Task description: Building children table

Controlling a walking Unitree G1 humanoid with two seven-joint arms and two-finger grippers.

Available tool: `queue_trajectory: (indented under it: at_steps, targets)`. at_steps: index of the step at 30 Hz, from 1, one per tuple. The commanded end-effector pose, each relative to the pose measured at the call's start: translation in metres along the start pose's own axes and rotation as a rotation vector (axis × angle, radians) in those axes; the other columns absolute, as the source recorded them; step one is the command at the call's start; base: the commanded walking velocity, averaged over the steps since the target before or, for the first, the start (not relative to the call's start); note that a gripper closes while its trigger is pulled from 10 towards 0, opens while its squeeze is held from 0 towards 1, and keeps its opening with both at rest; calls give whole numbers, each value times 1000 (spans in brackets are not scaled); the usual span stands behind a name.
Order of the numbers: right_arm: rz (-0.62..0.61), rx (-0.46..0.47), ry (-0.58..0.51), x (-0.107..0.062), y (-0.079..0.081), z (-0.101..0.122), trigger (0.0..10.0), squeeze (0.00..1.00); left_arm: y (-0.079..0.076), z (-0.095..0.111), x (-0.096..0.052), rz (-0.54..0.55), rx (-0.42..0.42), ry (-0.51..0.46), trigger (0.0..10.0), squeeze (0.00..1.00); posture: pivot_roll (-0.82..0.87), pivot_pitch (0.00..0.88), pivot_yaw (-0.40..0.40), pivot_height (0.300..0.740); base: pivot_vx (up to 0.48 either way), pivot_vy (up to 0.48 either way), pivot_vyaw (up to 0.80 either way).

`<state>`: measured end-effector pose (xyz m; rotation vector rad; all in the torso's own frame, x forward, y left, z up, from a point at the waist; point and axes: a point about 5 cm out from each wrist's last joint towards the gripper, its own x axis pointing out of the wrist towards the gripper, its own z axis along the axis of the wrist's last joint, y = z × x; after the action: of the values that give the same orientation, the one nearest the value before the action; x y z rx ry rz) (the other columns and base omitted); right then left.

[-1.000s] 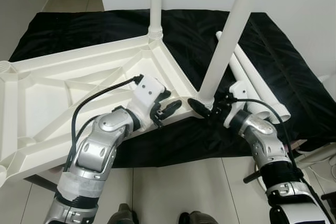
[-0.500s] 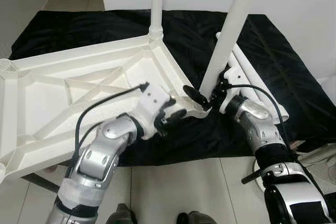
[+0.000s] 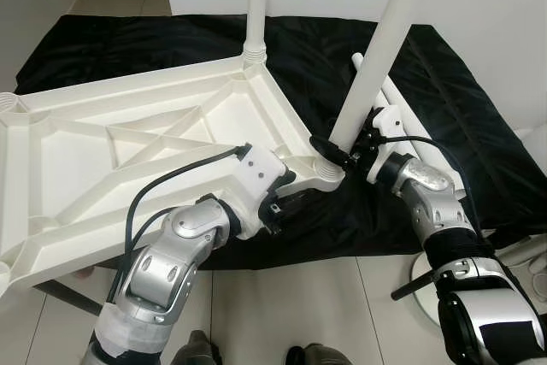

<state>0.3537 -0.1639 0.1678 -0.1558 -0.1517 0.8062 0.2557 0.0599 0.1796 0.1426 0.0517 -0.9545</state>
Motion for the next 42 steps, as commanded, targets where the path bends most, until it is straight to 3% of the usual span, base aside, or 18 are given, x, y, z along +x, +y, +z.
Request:
queue_trajectory:
  at_steps: [1, 5, 6, 7, 8, 9, 17, 27, 32, 35, 38, 42]
  targets:
    - [-10, -1, 28, -4, -2, -5, 0, 0, 0, 0, -1, 43, -11, -3, 10000, 0, -15, 45, -43, 740, 0, 0, 0]
    - [-14, 5, 36, -5, -2, -8, 0, 0, 0, 1, -2, 48, -11, 3, 10000, 0, -14, 43, -39, 740, 0, 0, 0]
    - [-17, 12, 45, -6, -2, -11, 1686, 0, 0, 1, -3, 49, -10, 5, 10000, 0, -14, 45, -38, 740, 0, 0, 0]
    - [-17, 12, 45, -6, -2, -11, 1686, 0, 0, 1, -3, 49, -10, 5, 10000, 0, -14, 45, -38, 740, 0, 0, 0]
    - [-22, 16, 54, -6, -2, -13, 6706, 0, 1, 2, -3, 49, -9, 6, 10000, 0, -14, 45, -38, 740, 0, 0, 0]
    - [-28, 20, 61, -6, -2, -14, 10000, 0, 1, 2, -3, 49, -8, 7, 10000, 0, -14, 47, -38, 740, 0, 0, 0]
    - [-111, 65, 120, -7, -3, -27, 10000, 0, 1, 4, -3, 55, -8, 5, 10000, 0, -13, 58, -35, 740, 0, 0, 0]
    - [-229, 41, 161, -7, -8, -32, 10000, 0, -1, 7, 3, 27, 2, -3, 10000, 0, -17, 83, -33, 740, 0, 0, 0]
    - [-340, 28, 158, -7, -12, -32, 10000, 0, -3, 10, 7, 10, 8, -10, 10000, 0, -23, 105, -33, 740, 0, 0, 0]
    - [-468, 34, 137, -6, -9, -34, 10000, 0, -5, 9, 6, 6, 1, -10, 10000, 0, -25, 109, -33, 740, 0, 0, 0]
    - [-487, 36, 134, -5, -9, -35, 10000, 0, -6, 9, 6, 5, 1, -9, 10000, 0, -25, 109, -33, 740, 0, 0, 0]
    - [-620, 103, 102, 1, 1, -38, 10000, 0, -7, 10, 7, 11, -8, -16, 10000, 0, -29, 106, -33, 740, 0, 0, 0]
